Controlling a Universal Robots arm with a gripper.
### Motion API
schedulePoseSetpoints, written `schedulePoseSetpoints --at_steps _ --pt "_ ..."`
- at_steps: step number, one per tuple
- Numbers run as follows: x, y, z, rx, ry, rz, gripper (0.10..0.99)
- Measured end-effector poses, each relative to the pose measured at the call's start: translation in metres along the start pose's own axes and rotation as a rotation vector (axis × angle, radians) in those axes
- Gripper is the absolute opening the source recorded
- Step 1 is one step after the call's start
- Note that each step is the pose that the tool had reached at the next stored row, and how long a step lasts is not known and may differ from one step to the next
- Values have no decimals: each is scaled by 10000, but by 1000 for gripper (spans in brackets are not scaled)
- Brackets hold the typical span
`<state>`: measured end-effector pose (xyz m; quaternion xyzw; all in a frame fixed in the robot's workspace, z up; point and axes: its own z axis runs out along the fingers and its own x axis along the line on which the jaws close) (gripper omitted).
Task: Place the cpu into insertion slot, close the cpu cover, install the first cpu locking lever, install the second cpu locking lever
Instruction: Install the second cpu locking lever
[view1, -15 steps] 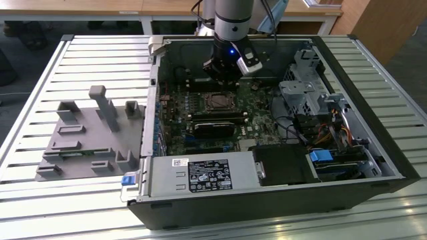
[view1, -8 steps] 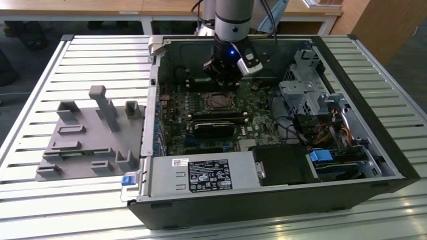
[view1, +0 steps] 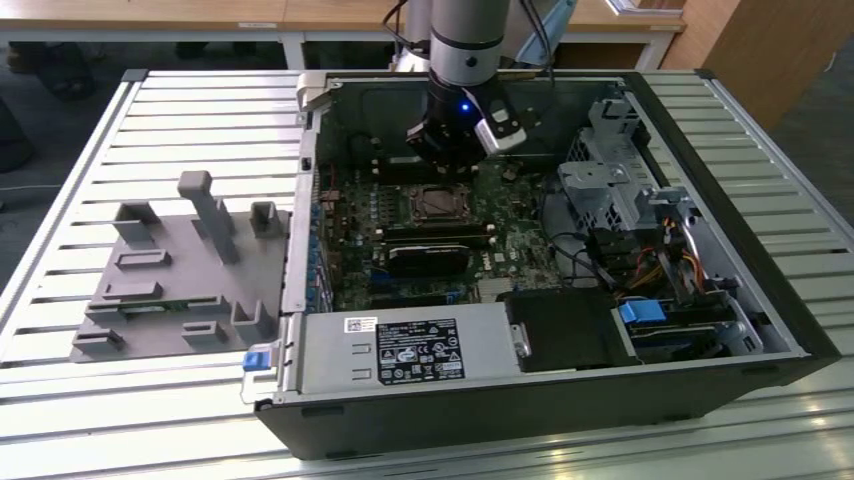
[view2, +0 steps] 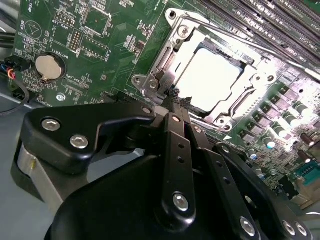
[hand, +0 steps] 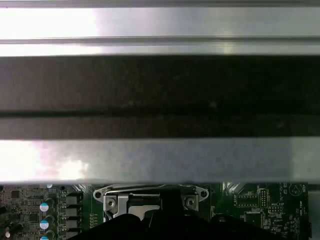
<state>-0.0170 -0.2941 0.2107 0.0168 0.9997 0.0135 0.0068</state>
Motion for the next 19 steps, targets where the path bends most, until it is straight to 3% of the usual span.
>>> schedulePoseSetpoints --at_steps 4,13,19 --pt "-1 -2 -39 -3 1 0 106" --pt "-4 5 -285 -4 1 0 106" --pt "-6 -67 -291 -2 1 0 106"
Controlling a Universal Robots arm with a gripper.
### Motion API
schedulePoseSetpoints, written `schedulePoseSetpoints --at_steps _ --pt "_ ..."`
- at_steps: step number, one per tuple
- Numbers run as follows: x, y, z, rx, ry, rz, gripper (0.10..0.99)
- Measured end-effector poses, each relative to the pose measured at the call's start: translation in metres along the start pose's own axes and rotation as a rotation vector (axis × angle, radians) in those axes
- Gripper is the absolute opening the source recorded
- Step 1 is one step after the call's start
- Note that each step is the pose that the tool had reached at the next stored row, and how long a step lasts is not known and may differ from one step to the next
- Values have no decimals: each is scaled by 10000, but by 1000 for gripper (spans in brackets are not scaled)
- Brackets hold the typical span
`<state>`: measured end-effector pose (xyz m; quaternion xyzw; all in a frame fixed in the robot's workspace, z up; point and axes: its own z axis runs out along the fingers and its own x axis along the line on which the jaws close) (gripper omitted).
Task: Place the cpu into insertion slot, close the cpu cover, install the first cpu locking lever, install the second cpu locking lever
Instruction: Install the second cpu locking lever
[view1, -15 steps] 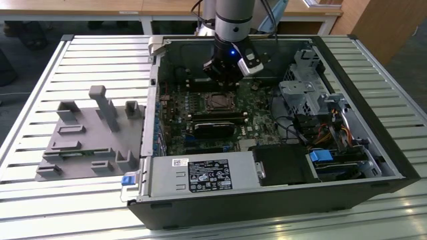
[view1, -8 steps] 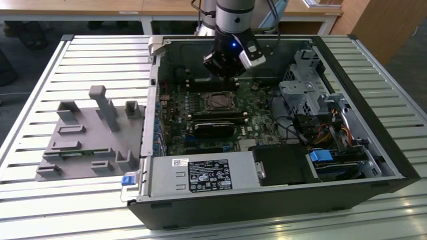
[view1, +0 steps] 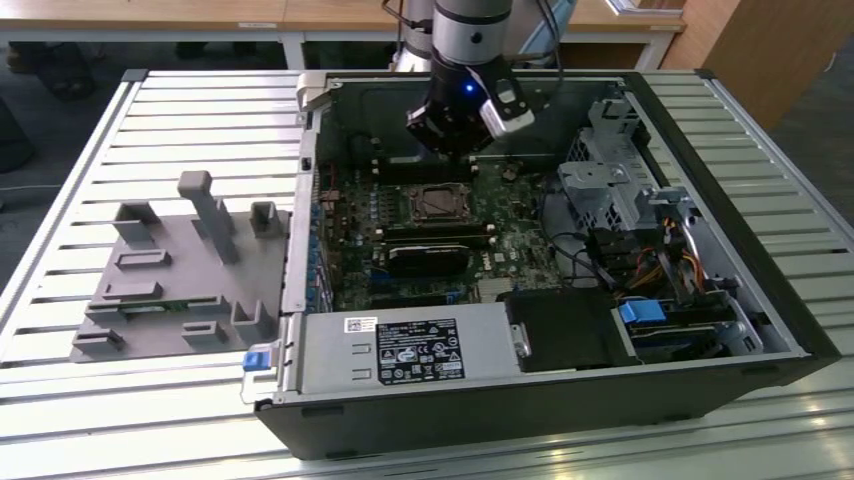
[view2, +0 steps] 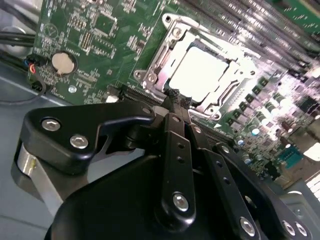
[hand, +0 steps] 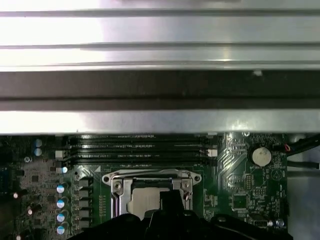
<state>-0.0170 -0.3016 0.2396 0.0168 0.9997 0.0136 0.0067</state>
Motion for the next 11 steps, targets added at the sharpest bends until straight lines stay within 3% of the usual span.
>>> schedulePoseSetpoints --at_steps 11 --pt "-8 -285 -8 1 10 1 106"
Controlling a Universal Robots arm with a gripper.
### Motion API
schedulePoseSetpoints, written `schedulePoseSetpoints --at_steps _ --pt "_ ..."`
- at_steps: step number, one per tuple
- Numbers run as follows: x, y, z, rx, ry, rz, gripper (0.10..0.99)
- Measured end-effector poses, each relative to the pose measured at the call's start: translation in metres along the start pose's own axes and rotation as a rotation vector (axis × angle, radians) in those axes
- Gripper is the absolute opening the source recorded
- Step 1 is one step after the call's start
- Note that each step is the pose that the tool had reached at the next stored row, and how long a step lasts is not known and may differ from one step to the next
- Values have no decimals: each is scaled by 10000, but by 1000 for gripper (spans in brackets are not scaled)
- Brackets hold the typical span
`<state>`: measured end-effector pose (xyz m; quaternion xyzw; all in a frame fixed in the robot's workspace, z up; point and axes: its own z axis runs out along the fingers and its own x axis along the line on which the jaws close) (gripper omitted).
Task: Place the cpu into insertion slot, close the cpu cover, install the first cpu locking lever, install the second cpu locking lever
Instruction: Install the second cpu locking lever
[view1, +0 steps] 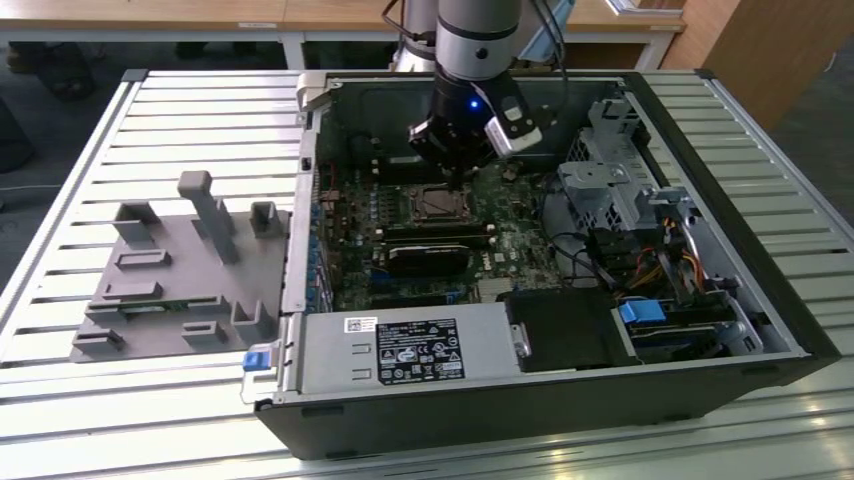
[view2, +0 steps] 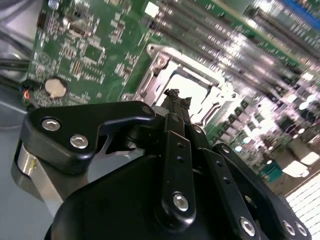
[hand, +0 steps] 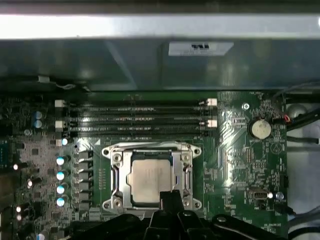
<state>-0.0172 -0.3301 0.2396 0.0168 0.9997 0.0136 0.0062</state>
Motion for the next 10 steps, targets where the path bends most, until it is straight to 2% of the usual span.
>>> schedulePoseSetpoints --at_steps 2,5,10 --pt "-3 -27 0 -1 51 1 106" --pt "-20 -44 0 -39 267 7 106" --pt "-22 -115 4 -152 289 8 106"
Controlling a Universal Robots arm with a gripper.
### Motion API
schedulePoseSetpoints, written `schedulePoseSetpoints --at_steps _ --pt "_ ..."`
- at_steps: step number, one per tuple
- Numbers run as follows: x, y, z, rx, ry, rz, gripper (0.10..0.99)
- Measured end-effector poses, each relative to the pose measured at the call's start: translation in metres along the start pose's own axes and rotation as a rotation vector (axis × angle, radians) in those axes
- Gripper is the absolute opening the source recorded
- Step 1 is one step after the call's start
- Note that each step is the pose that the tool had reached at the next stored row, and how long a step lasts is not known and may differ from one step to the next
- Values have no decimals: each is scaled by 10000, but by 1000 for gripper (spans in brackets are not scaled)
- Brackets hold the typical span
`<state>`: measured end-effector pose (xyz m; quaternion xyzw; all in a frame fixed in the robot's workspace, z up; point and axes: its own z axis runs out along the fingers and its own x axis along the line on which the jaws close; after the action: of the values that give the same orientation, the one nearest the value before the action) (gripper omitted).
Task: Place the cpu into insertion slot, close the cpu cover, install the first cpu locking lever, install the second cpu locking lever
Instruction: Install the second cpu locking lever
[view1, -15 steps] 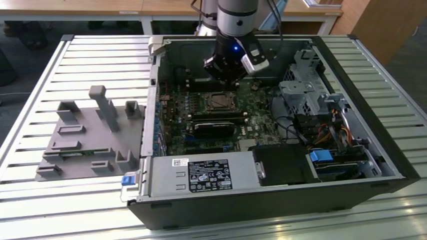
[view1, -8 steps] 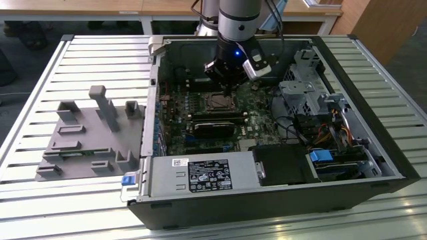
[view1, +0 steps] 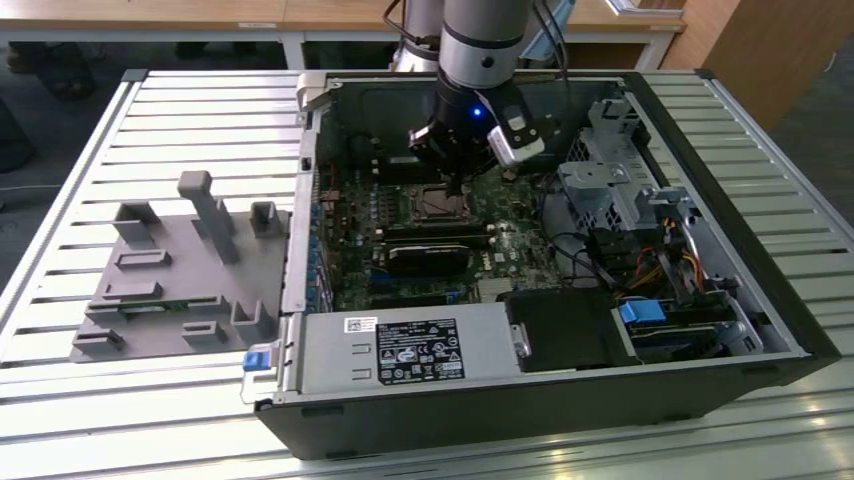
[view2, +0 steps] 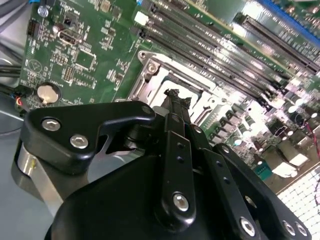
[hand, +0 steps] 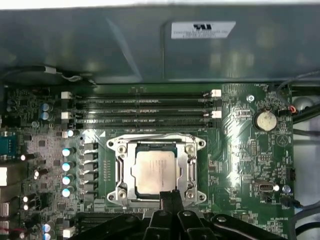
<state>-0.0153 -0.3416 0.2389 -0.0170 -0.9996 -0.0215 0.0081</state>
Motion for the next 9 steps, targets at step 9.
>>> schedulePoseSetpoints --at_steps 9 --pt "-1 -121 3 -4 1 -2 106"
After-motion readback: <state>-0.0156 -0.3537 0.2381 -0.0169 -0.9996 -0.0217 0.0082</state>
